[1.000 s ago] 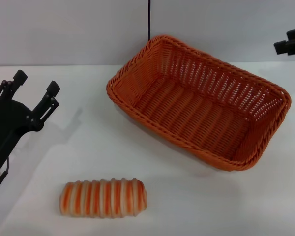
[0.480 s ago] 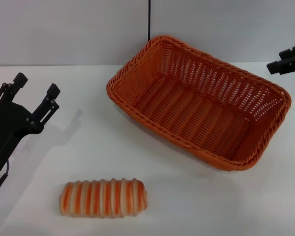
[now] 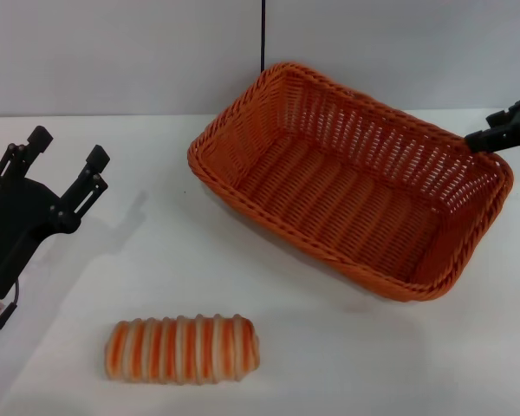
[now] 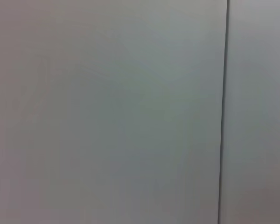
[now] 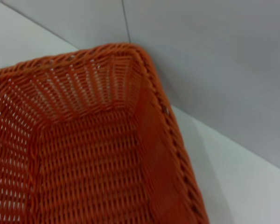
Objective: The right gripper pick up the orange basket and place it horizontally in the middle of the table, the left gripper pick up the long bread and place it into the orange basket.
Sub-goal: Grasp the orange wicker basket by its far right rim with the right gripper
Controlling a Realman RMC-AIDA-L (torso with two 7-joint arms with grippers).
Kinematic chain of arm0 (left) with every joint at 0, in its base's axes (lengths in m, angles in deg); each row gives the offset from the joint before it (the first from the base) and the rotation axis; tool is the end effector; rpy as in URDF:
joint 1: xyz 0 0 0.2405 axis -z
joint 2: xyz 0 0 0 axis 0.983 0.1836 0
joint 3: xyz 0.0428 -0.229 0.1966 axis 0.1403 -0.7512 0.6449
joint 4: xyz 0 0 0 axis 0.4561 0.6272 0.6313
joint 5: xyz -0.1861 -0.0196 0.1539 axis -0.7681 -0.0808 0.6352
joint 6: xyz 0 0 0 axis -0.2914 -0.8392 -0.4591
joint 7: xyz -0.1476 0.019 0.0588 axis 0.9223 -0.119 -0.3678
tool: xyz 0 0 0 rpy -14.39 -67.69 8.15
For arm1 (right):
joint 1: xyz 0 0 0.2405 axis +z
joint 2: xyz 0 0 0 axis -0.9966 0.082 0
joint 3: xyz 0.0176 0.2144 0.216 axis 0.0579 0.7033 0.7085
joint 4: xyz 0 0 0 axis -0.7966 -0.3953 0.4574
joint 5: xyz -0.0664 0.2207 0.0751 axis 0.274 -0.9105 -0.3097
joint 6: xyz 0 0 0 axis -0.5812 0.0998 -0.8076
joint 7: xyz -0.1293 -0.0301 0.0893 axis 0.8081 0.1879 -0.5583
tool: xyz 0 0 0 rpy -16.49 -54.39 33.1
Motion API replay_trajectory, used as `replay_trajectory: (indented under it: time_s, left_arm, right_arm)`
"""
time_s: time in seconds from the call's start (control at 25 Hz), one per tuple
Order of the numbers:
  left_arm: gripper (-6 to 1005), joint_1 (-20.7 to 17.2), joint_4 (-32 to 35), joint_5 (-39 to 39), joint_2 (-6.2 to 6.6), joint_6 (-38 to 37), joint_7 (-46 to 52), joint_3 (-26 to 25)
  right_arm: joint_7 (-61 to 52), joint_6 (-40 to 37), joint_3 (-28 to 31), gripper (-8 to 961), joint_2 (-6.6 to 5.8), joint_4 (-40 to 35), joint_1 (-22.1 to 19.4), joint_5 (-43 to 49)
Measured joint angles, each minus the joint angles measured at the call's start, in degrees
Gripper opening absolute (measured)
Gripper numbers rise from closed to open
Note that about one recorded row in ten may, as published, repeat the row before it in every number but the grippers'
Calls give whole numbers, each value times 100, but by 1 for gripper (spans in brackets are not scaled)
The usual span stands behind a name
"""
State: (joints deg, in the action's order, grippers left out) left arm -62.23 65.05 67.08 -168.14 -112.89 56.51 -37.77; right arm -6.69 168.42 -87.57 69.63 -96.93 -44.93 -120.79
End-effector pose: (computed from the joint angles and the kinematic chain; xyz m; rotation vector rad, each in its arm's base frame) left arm -0.3886 0.2782 -0.0621 -1.8122 -0.4714 -0.9802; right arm 0.2645 0.4569 0.0600 -2.5842 0.8882 -0.1636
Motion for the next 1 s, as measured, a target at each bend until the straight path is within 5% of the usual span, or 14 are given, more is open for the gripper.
replay_trajectory:
  time_s: [0.72, 1.0]
  left_arm:
    - [814, -38, 0, 8, 0, 13, 0, 9]
    - [813, -40, 0, 8, 0, 13, 0, 9]
  right_arm:
    - [78, -371, -144, 488, 13, 666, 83, 62]
    - [153, -530, -144, 380, 33, 823, 71, 112]
